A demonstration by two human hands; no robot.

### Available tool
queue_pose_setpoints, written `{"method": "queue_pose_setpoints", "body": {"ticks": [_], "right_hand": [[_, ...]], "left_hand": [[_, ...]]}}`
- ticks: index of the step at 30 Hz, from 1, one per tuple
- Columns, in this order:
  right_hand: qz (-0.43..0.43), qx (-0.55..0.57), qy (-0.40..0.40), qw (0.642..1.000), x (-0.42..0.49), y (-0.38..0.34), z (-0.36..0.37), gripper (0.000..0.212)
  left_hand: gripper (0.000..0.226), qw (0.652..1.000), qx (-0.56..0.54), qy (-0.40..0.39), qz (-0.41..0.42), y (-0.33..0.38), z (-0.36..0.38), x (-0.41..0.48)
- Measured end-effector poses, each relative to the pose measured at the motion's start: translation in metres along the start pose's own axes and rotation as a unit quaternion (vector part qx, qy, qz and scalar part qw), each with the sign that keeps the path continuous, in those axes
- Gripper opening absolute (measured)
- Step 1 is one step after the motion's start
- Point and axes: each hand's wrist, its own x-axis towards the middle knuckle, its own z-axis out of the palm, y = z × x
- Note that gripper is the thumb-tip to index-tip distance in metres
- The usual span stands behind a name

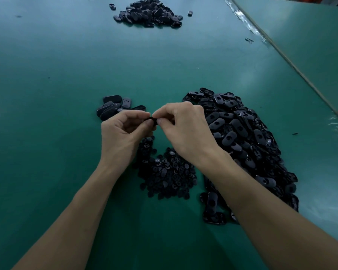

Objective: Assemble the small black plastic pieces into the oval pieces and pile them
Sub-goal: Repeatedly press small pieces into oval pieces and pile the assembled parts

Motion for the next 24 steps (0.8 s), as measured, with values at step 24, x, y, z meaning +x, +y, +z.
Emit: {"method": "queue_pose_setpoints", "body": {"ticks": [24], "right_hand": [[0.029, -0.053, -0.082, 0.995, -0.003, -0.011, -0.01, 0.015]], "left_hand": [[0.029, 0.991, 0.125, -0.03, 0.038, 0.002, 0.002, -0.005]]}}
